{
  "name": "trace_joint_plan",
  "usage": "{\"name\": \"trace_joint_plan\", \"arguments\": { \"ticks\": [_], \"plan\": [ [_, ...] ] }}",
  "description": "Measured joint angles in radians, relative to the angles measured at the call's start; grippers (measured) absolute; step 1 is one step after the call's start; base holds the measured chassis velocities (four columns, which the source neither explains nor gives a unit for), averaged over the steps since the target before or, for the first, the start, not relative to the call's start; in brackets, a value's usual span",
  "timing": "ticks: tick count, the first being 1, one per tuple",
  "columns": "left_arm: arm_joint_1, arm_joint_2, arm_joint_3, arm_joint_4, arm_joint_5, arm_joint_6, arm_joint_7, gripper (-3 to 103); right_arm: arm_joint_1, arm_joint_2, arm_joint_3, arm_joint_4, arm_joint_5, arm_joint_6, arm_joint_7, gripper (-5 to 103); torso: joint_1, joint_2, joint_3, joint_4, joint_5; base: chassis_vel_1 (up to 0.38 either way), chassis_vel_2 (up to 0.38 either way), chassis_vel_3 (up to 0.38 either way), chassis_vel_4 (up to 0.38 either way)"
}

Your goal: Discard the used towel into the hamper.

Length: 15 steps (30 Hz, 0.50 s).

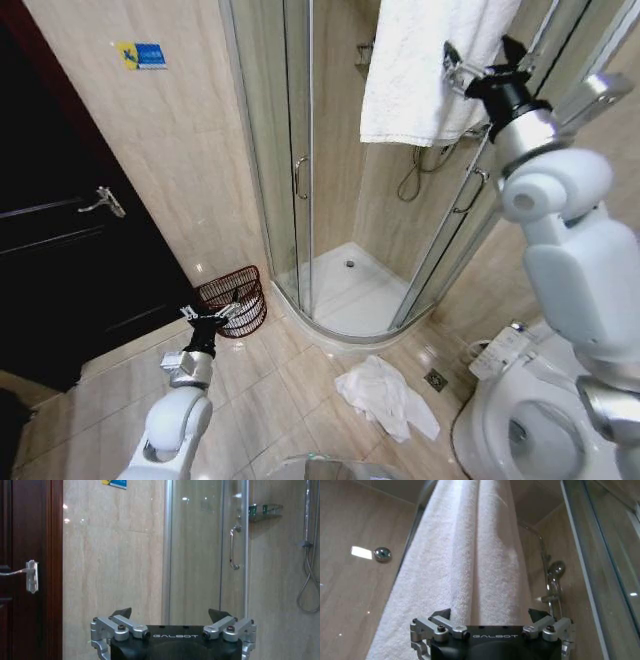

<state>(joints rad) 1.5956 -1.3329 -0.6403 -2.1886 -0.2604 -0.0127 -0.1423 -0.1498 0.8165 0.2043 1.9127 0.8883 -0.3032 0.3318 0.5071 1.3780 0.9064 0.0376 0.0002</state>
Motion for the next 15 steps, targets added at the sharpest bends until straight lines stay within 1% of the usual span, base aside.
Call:
{"name": "trace_joint_plan", "arguments": {
  "ticks": [6, 9, 14, 15],
  "plan": [
    [-0.009, 0.007, 0.001, 0.001, -0.002, 0.0, 0.0, 100, 0.03, 0.006, -0.03, -0.026, 0.052, 0.001, -0.013, 100, 0.0, 0.0, 0.0, 0.0001, -0.0002, 0.0, 0.0, 0.0, 0.0],
    [-0.014, 0.01, 0.003, 0.004, -0.003, -0.001, 0.0, 100, 0.058, 0.022, -0.057, -0.046, 0.084, 0.001, -0.027, 100, 0.0, -0.001, 0.0, 0.0004, -0.0004, 0.0, 0.0, 0.0, 0.0],
    [-0.02, 0.011, 0.003, 0.006, -0.007, -0.003, -0.001, 100, 0.091, 0.051, -0.084, -0.077, 0.086, 0.004, -0.037, 100, 0.0, -0.001, 0.0, 0.0004, -0.0004, 0.0, 0.0, 0.0, 0.0],
    [-0.02, 0.011, 0.003, 0.007, -0.008, -0.004, -0.002, 100, 0.095, 0.058, -0.089, -0.085, 0.086, 0.01, -0.037, 101, 0.0, -0.001, -0.001, 0.0005, -0.0004, 0.0, 0.0, 0.0, 0.0]
  ]
}}
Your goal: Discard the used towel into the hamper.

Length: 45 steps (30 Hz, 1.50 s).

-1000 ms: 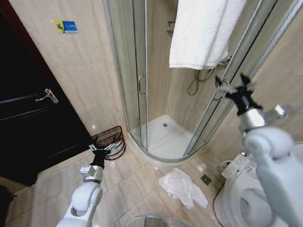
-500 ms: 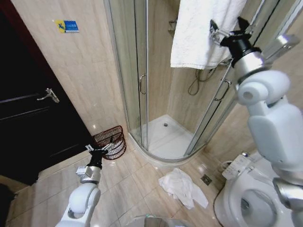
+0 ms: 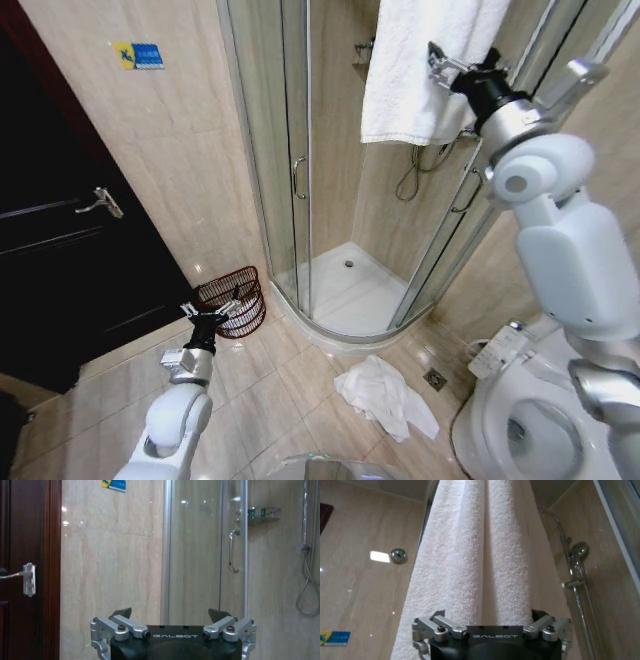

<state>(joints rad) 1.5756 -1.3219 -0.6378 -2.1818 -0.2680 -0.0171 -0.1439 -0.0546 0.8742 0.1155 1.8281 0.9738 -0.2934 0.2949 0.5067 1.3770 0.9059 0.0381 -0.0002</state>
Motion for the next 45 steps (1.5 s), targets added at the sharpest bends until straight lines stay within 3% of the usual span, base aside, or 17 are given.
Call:
{"name": "trace_joint_plan", "arguments": {
  "ticks": [2, 6, 8, 15, 17, 22, 25, 26, 37, 45],
  "plan": [
    [0.0, 0.0, 0.0, 0.0, 0.0, -0.002, 0.0, 100, 0.003, 0.008, -0.005, -0.011, -0.005, 0.007, 0.0, 97, 0.0, 0.0, 0.0, 0.0, 0.0, 0.0, 0.0, 0.0, 0.0],
    [0.0, -0.002, -0.001, 0.003, 0.0, -0.008, 0.0, 100, 0.004, 0.025, -0.009, -0.035, -0.036, 0.01, -0.01, 76, 0.0, 0.0, 0.0, -0.0001, 0.0003, 0.0, 0.0, 0.0, 0.0],
    [-0.001, -0.003, -0.001, 0.005, 0.0, -0.008, 0.0, 100, 0.003, 0.028, -0.009, -0.04, -0.04, 0.011, -0.012, 76, 0.0, 0.0, 0.0, -0.0001, 0.0002, 0.0, 0.0, 0.0, 0.0],
    [-0.006, -0.009, 0.001, -0.003, 0.002, -0.01, -0.007, 100, 0.005, 0.042, -0.01, -0.067, -0.065, 0.012, -0.02, 43, 0.0, 0.0, 0.0, -0.0001, 0.0001, 0.0, 0.0, 0.0, 0.0],
    [-0.006, -0.01, 0.001, -0.008, 0.002, -0.01, -0.007, 100, 0.005, 0.043, -0.01, -0.071, -0.071, 0.012, -0.022, 43, 0.0, 0.0, 0.0, -0.0001, 0.0002, 0.0, 0.0, 0.0, 0.0],
    [-0.004, -0.013, 0.003, -0.021, 0.004, -0.01, -0.007, 100, -0.001, 0.043, -0.01, -0.071, -0.078, 0.012, -0.025, 22, 0.0, 0.0, 0.0, -0.0001, 0.0001, 0.0, 0.0, 0.0, 0.0],
    [0.002, -0.017, 0.003, -0.025, 0.006, -0.01, -0.007, 100, -0.013, 0.041, -0.009, -0.062, -0.077, 0.012, -0.025, 16, 0.0, -0.001, 0.0, -0.0001, 0.0002, 0.0, 0.0, 0.0, 0.0],
    [0.005, -0.019, 0.002, -0.026, 0.008, -0.011, -0.006, 100, -0.021, 0.039, -0.007, -0.056, -0.075, 0.012, -0.024, 9, 0.0, -0.001, 0.0, -0.0001, 0.0, 0.0, 0.0, 0.0, 0.0],
    [0.023, -0.034, 0.003, -0.031, 0.025, -0.025, -0.002, 100, -0.13, 0.006, 0.021, 0.018, -0.061, 0.014, -0.033, 8, 0.0, -0.001, -0.001, -0.0001, 0.0, 0.0, 0.0, 0.0, 0.0],
    [0.03, -0.036, -0.004, -0.034, 0.026, -0.031, -0.002, 100, -0.304, -0.006, 0.068, 0.094, -0.076, 0.019, -0.044, 8, -0.001, -0.001, -0.001, -0.0002, 0.0001, 0.0, 0.0, 0.0, 0.0]
  ]
}}
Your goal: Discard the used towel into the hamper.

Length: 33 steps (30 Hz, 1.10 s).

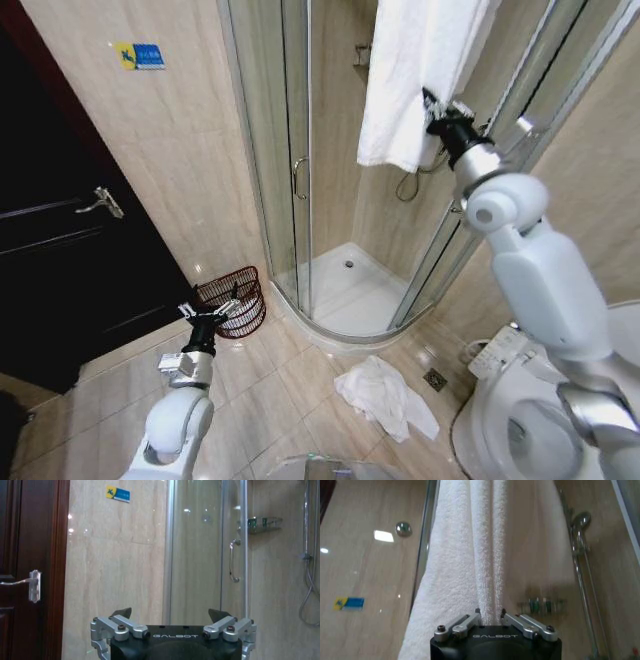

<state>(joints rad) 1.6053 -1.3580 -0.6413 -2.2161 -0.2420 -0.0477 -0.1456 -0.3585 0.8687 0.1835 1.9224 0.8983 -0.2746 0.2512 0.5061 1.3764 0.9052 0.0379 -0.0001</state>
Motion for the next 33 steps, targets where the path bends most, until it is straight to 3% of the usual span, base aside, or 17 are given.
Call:
{"name": "trace_joint_plan", "arguments": {
  "ticks": [6, 15, 33],
  "plan": [
    [0.003, 0.0, -0.002, 0.001, 0.001, -0.005, 0.002, 100, -0.178, 0.003, 0.061, 0.039, -0.044, 0.01, -0.024, 8, 0.0, 0.0, 0.0, 0.0, -0.0002, 0.0, 0.0, 0.0, 0.0],
    [-0.002, 0.006, 0.0, 0.006, 0.001, -0.005, 0.004, 100, -0.325, 0.038, 0.123, 0.059, -0.112, 0.029, -0.052, 8, 0.0, 0.0, 0.0, 0.0002, 0.0, 0.0, 0.0, 0.0, 0.0],
    [0.018, 0.008, -0.013, 0.026, -0.003, -0.029, 0.031, 100, -0.639, 0.181, 0.169, 0.072, -0.291, 0.079, -0.097, 8, 0.0, 0.0, 0.0, 0.0001, 0.0, 0.0, 0.0, 0.0, 0.0]
  ]
}}
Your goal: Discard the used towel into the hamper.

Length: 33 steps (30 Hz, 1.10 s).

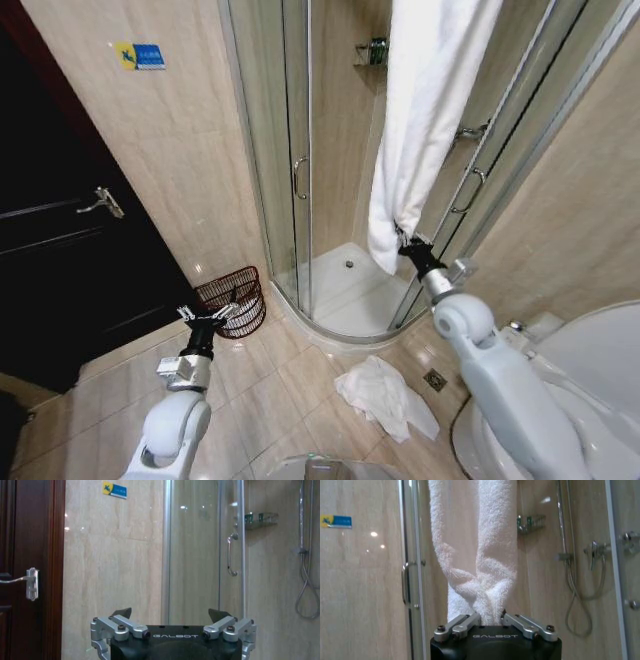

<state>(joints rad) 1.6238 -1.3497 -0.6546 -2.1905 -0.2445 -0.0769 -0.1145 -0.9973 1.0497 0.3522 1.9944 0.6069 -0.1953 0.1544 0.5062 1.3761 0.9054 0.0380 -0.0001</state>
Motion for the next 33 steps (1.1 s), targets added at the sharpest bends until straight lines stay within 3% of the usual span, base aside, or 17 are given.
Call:
{"name": "trace_joint_plan", "arguments": {
  "ticks": [14, 25, 33],
  "plan": [
    [0.01, 0.017, -0.029, 0.002, -0.022, -0.015, 0.016, 100, -0.109, 0.104, -0.001, -0.052, -0.142, 0.062, -0.037, 8, 0.0, 0.0, 0.0, -0.0001, 0.0001, 0.0, 0.0, 0.0, 0.0],
    [0.015, 0.015, -0.031, 0.014, -0.022, -0.032, 0.023, 100, -0.124, 0.159, -0.005, -0.163, -0.175, 0.077, -0.047, 8, 0.0, 0.0, 0.0, -0.0002, 0.0002, 0.0, 0.0, 0.0, 0.0],
    [0.014, 0.013, -0.033, 0.021, -0.023, -0.044, 0.02, 100, -0.045, 0.159, -0.035, -0.239, -0.196, 0.089, -0.049, 8, 0.0, 0.0, 0.0, 0.0, 0.0002, 0.0, 0.0, 0.0, 0.0]
  ]
}}
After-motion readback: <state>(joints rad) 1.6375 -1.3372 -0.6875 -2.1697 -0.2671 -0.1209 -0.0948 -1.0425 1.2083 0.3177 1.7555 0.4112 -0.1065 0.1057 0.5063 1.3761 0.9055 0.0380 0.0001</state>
